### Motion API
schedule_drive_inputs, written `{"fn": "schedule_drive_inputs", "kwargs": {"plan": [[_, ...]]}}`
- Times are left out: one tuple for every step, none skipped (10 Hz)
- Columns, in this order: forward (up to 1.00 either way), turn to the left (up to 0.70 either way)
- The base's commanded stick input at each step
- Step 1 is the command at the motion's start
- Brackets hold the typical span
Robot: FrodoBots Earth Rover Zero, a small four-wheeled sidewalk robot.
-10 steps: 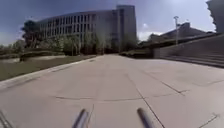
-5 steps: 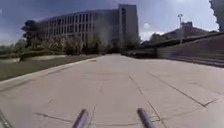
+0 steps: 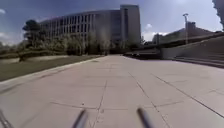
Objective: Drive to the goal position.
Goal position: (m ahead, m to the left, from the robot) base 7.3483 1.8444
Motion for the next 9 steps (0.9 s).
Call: {"fn": "schedule_drive_inputs", "kwargs": {"plan": [[1.00, 0.00], [1.00, 0.00], [1.00, 0.00], [1.00, 0.00], [1.00, 0.00], [1.00, 0.00], [1.00, 0.00], [1.00, 0.00], [1.00, 0.00]]}}
